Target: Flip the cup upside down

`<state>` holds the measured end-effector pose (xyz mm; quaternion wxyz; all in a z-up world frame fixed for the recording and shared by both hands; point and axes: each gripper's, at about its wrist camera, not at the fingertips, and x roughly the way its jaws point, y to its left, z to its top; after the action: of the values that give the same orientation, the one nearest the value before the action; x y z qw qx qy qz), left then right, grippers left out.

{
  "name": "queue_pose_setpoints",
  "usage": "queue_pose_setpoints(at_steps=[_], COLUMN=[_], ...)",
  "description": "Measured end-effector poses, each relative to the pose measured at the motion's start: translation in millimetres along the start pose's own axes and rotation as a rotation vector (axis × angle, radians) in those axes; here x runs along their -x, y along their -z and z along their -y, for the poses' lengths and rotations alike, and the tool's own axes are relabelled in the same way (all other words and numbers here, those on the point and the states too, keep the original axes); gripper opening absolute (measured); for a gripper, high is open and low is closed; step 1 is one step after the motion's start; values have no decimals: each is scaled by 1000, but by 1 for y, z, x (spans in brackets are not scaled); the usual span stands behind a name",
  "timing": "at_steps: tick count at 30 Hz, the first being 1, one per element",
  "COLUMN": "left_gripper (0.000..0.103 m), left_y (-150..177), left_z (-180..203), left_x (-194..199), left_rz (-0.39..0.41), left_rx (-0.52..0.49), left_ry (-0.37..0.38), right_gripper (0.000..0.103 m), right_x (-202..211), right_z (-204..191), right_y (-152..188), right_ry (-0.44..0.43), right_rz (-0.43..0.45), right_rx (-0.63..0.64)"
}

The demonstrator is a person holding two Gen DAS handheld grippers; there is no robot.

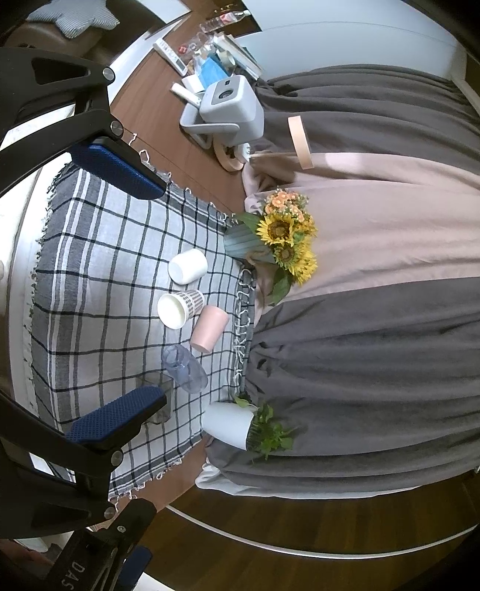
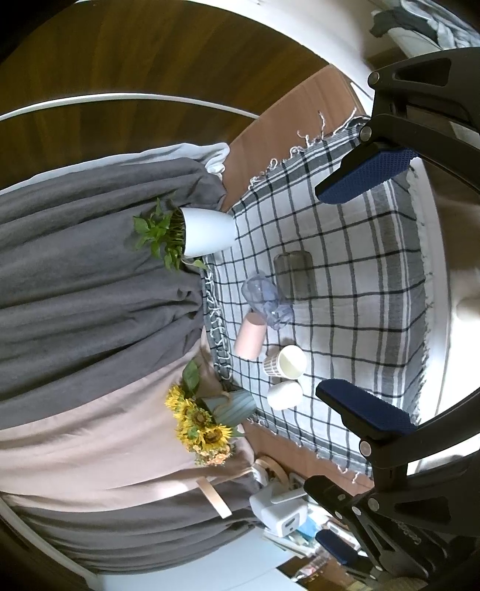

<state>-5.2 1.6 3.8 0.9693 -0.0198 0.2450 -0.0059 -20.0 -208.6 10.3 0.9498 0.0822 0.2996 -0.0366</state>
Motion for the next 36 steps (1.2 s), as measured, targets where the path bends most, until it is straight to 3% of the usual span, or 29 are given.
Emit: queue_pose_setpoints(at_steps=[36], left_gripper=[103], left_y=[-1], left_z=[1], left_x=[-3], left_rz=[-2], left_rx=[-3], left_ry=[-4], right_gripper=[96], right_x=[-3], right_z=[-4], right_y=[7], right_ry=[3], right_rz=[-5], right_rx=[-7])
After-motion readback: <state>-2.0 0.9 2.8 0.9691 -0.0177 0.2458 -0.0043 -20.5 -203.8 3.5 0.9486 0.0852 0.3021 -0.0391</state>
